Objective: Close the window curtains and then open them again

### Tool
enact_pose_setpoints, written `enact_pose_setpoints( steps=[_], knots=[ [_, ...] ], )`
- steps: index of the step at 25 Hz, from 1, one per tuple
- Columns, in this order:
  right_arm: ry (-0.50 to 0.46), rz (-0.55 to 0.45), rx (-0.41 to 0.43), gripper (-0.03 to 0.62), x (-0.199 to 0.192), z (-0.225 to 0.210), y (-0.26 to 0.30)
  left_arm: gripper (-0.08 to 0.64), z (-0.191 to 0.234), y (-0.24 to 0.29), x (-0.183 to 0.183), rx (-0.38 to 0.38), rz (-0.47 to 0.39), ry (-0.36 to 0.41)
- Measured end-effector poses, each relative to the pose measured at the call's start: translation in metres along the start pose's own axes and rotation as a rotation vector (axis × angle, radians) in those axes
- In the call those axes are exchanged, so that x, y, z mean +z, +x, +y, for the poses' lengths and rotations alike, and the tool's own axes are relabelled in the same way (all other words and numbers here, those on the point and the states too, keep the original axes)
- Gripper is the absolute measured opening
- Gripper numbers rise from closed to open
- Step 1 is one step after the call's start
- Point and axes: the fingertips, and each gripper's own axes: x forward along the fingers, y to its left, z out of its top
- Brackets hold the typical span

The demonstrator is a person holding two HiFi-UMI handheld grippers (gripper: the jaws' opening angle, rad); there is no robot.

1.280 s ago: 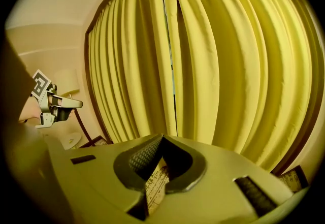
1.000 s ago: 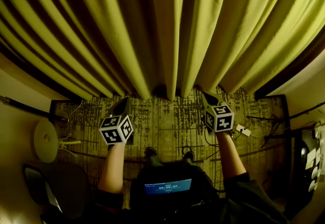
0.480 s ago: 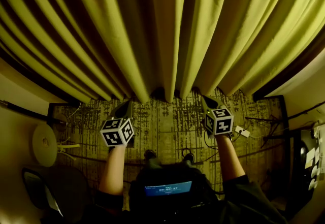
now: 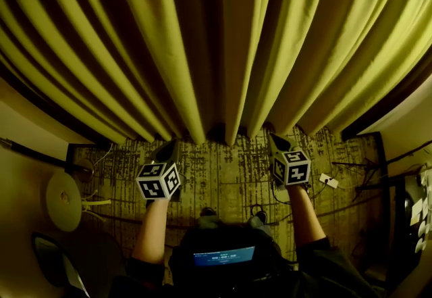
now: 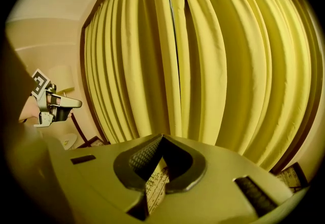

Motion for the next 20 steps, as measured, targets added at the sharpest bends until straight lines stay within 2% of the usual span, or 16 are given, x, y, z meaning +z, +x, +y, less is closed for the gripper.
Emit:
enact_pose_setpoints(
  steps=[6,11,17,20],
  knots=[
    [0.001,-0.023,-0.030,0.011,0.008,0.039,0.022,-0.012,0.037,-0.006,0.016,-0.047,-0.024,0.032],
    [-0.014,-0.018,-0.034,0.011,0.014,0.063,0.032,-0.012,0.054,-0.011,0.025,-0.065,-0.037,0.026],
    [-0.037,-0.047,-0.026,0.012,0.042,0.073,0.052,-0.011,0.064,-0.009,0.042,-0.078,-0.056,0.030],
    [-0.047,-0.098,-0.012,0.012,0.064,0.075,0.069,-0.011,0.067,-0.010,0.058,-0.071,-0.088,0.037]
  ],
)
